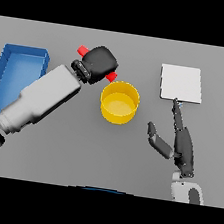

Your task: Pick up the red beaker and tilt it to pour out 1 green nut into yellow bowl. Pick up the yellow bowl and place it on the metallic measuring scale.

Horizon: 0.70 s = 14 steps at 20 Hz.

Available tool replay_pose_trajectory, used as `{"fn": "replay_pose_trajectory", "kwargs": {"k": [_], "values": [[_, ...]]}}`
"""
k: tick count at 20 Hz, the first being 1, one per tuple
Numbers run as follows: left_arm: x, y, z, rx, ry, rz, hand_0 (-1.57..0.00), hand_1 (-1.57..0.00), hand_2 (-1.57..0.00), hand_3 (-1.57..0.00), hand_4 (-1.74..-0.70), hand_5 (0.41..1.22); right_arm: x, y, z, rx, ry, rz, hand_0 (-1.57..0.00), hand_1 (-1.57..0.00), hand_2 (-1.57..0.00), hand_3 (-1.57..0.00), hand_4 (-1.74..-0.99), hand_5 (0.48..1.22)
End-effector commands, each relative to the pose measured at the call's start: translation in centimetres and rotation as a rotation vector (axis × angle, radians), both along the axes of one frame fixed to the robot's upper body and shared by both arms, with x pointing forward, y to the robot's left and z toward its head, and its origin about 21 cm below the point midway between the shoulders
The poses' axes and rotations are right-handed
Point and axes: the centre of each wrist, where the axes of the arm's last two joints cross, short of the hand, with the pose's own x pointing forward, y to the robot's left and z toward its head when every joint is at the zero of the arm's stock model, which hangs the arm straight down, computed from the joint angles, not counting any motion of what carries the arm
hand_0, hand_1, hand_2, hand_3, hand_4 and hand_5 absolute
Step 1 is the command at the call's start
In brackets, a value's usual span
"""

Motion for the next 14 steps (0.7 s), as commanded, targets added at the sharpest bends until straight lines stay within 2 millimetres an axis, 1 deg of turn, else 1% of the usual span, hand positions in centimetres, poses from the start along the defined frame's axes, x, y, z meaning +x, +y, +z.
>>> {"fn": "replay_pose_trajectory", "kwargs": {"k": [1,3,4,6,7,8,9,11,12,13,14], "values": [[0.0,-0.6,0.1,0.049,-0.017,-0.017,-1.57,-1.57,-1.57,-1.57,-1.67,1.217,0.1,-0.3,0.1,-0.002,0.001,0.007,0.00,0.00,0.00,0.00,-1.065,0.676],[0.3,-1.5,0.1,0.159,-0.050,-0.035,-1.57,-1.57,-1.57,-1.57,-1.70,1.219,0.0,0.1,0.0,-0.015,-0.006,0.019,0.00,0.00,0.00,0.00,-1.066,0.689],[0.3,-1.6,0.6,0.204,-0.062,-0.049,-1.57,-1.57,-1.57,-1.57,-1.71,1.219,0.0,0.1,-0.2,-0.008,0.003,0.016,0.00,0.00,0.00,0.00,-1.069,0.689],[0.6,-1.9,0.7,0.289,-0.090,-0.058,-1.57,-1.57,-1.57,-1.57,-1.72,1.220,0.2,0.3,0.0,-0.005,-0.007,0.023,0.00,0.00,0.00,0.00,-1.063,0.694],[0.7,-2.1,0.8,0.311,-0.104,-0.072,-1.57,-1.57,-1.57,-1.57,-1.72,1.220,0.0,0.1,-0.1,0.005,-0.008,0.026,0.00,0.00,0.00,0.00,-1.063,0.697],[0.7,-2.3,0.9,0.335,-0.114,-0.087,-1.57,-1.57,-1.57,-1.57,-1.73,1.220,0.0,0.4,-0.1,-0.009,-0.005,0.017,0.00,0.00,0.00,0.00,-1.060,0.700],[0.6,-2.9,0.8,0.346,-0.131,-0.092,-1.57,-1.57,-1.57,-1.57,-1.73,1.220,0.2,0.3,0.2,-0.007,-0.001,0.014,0.00,0.00,0.00,0.00,-1.058,0.696],[0.2,-3.6,0.5,0.376,-0.164,-0.115,-1.57,-1.57,-1.57,-1.57,-1.73,1.221,0.1,-0.2,0.0,0.021,-0.002,0.018,0.00,0.00,0.00,0.00,-1.056,0.693],[0.0,-3.9,0.2,0.379,-0.176,-0.131,-1.57,-1.57,-1.57,-1.57,-1.73,1.221,0.3,0.0,0.2,0.023,-0.006,0.024,0.00,0.00,0.00,0.00,-1.063,0.699],[0.1,-3.9,0.2,0.396,-0.199,-0.131,-1.57,-1.57,-1.57,-1.57,-1.74,1.221,0.1,0.2,0.1,0.022,-0.011,0.022,0.00,0.00,0.00,0.00,-1.058,0.700],[-0.2,-4.2,-0.1,0.416,-0.217,-0.145,-1.57,-1.57,-1.57,-1.57,-1.74,1.221,0.2,0.1,0.0,0.019,-0.006,0.015,0.00,0.00,0.00,0.00,-1.053,0.697]]}}
